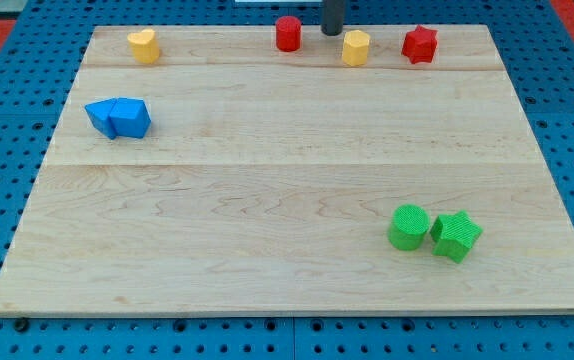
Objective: Move the red blocks bottom right to the yellow hexagon
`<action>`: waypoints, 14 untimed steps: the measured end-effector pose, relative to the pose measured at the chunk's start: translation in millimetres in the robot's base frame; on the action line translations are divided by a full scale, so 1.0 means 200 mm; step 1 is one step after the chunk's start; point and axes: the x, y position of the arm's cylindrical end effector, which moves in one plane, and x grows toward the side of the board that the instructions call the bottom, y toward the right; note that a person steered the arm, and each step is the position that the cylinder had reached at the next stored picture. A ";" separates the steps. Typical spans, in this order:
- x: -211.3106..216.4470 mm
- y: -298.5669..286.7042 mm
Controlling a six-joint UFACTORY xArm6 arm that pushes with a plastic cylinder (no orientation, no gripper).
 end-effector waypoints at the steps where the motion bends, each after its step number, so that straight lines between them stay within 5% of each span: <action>1: -0.06 -0.14; 3: 0.04 -0.67; 4: 0.03 -0.62; 7: 0.19 -1.65; 10: 0.19 -1.78; 12: 0.13 -0.72; 13: 0.17 -0.48; 14: 0.27 -0.65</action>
